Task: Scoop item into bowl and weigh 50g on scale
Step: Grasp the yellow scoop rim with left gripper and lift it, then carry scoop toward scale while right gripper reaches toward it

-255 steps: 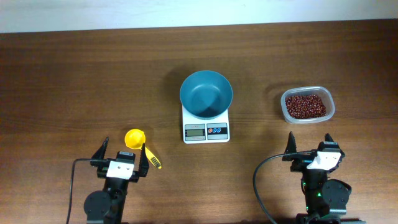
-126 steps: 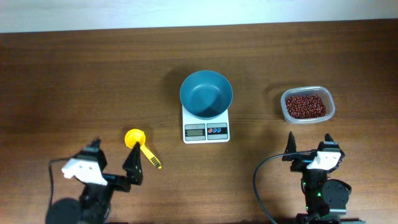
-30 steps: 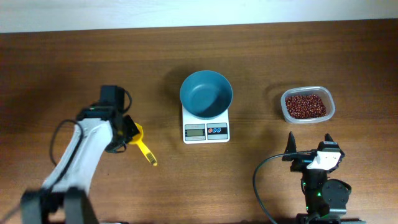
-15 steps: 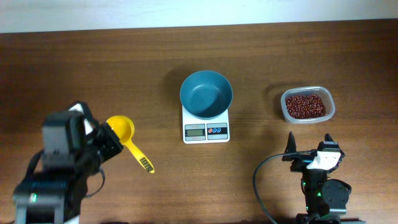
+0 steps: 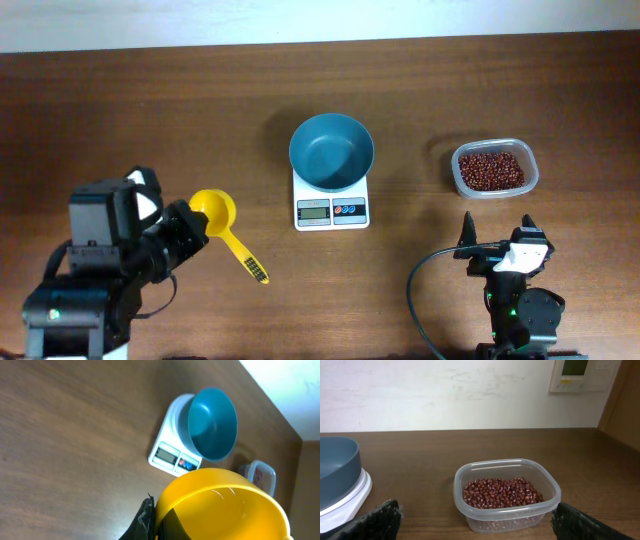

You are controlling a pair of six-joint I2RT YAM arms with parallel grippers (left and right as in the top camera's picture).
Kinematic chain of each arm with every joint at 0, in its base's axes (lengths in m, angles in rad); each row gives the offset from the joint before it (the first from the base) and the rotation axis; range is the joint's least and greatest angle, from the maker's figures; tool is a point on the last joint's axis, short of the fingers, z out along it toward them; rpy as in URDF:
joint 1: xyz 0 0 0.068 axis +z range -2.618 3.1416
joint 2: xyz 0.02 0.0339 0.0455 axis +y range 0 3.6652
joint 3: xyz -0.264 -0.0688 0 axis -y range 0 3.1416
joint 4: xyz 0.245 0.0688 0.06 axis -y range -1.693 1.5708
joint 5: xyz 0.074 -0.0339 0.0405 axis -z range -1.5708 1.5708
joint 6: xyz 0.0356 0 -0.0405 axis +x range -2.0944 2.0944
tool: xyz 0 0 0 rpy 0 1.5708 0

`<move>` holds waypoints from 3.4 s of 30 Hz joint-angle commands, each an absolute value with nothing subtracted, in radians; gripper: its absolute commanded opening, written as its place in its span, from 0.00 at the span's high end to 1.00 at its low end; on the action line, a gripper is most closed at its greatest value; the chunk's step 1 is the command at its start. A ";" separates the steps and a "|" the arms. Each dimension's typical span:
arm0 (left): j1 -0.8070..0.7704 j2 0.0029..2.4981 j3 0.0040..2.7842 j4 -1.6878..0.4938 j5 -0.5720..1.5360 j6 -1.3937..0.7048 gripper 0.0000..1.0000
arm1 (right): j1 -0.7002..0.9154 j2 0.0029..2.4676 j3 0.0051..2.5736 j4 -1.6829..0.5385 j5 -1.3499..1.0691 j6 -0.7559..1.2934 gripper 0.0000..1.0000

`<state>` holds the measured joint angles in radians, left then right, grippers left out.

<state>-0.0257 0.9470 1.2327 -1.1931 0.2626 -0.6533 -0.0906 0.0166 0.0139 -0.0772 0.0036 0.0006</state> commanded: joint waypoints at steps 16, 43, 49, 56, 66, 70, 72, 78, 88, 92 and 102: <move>-0.024 0.960 1.243 -1.232 0.412 -0.739 1.00 | -0.083 0.014 0.006 -0.080 0.012 0.004 0.02; -0.194 0.960 1.243 -1.096 0.078 -0.829 1.00 | -0.083 0.014 0.006 -0.079 0.012 0.004 0.01; -0.194 0.961 1.243 -1.095 0.083 -0.830 1.00 | -0.083 0.014 0.006 -0.068 -0.149 0.317 0.01; -0.194 0.963 1.243 -1.096 0.115 -0.830 1.00 | -0.083 0.014 0.006 -0.050 -0.724 0.706 0.01; -0.194 1.105 1.243 -1.176 0.173 -0.981 1.00 | -0.083 0.014 0.006 -0.036 -1.028 1.007 0.01; -0.194 1.152 1.243 -1.176 0.206 -0.981 1.00 | -0.085 0.014 0.006 0.079 -1.005 1.042 0.01; -0.193 1.158 1.243 -1.175 0.202 -1.007 1.00 | -0.085 0.014 0.009 0.167 -1.054 1.121 0.01; -0.175 1.156 1.243 -1.164 0.197 -1.062 1.00 | -0.085 0.015 0.081 0.164 -1.064 1.277 0.01; -0.174 1.156 1.243 -1.156 0.221 -1.062 1.00 | -0.085 0.201 0.319 -0.107 -1.050 1.106 0.01; -0.174 1.156 1.243 -1.113 0.220 -1.087 1.00 | -0.085 0.337 0.435 -0.260 -1.029 0.986 0.01; -0.174 1.171 1.243 -1.153 0.184 -1.370 1.00 | -0.059 0.581 0.753 -0.674 -0.968 0.791 0.01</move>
